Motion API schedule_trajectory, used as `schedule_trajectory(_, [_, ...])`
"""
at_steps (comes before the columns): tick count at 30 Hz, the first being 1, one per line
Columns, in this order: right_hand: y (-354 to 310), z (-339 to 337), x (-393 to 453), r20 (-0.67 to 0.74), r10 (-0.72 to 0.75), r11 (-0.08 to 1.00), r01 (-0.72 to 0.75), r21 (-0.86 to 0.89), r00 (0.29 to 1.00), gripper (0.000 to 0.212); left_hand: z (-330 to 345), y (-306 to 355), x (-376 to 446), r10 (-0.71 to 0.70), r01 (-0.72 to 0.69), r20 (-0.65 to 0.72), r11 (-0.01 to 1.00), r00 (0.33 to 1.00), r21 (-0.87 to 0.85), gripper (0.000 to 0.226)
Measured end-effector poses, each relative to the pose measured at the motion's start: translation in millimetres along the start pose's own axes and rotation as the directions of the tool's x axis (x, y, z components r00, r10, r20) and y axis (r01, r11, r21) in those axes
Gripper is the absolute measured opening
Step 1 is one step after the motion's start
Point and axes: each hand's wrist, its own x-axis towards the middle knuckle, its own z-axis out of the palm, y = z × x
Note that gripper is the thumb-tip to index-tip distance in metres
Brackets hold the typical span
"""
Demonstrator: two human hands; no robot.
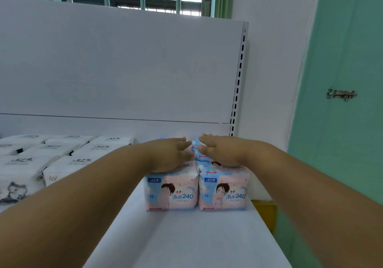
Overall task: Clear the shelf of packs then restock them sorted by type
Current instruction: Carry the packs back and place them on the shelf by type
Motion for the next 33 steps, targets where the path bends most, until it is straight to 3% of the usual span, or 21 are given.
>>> schedule_trajectory(2, [-2,-3,-16,0.032,-0.019,1.000,0.019,-0.005,0.999,0.075,1,-3,-16,0.064,-0.065,0.032,0.998,0.997,0.026,0.073])
schedule_trajectory(5, [-1,-2,-39,0.144,0.012,0.991,0.008,-0.133,0.989,0.105,10,-9,-33,0.090,-0.112,0.113,0.971,0.990,0.210,0.109])
schedule_trajectory(9, [2,20,-41,0.134,0.003,0.970,0.030,-0.242,0.991,0.123,25,-11,-29,0.147,-0.147,0.023,0.945,0.989,0.293,0.114])
schedule_trajectory(18, [-3,37,-35,-0.042,-0.056,0.927,0.037,-0.374,0.998,0.118,32,-15,-22,0.165,-0.151,-0.024,0.942,0.986,0.298,0.113])
schedule_trajectory(22, [-9,38,-40,-0.111,-0.102,0.896,0.043,-0.442,0.989,0.112,34,-13,-23,0.204,-0.160,-0.111,0.935,0.973,0.315,0.114])
schedule_trajectory(33, [-15,38,-51,-0.140,-0.154,0.913,0.087,-0.399,0.978,0.116,35,1,-36,0.198,-0.109,-0.164,0.894,0.966,0.435,0.117])
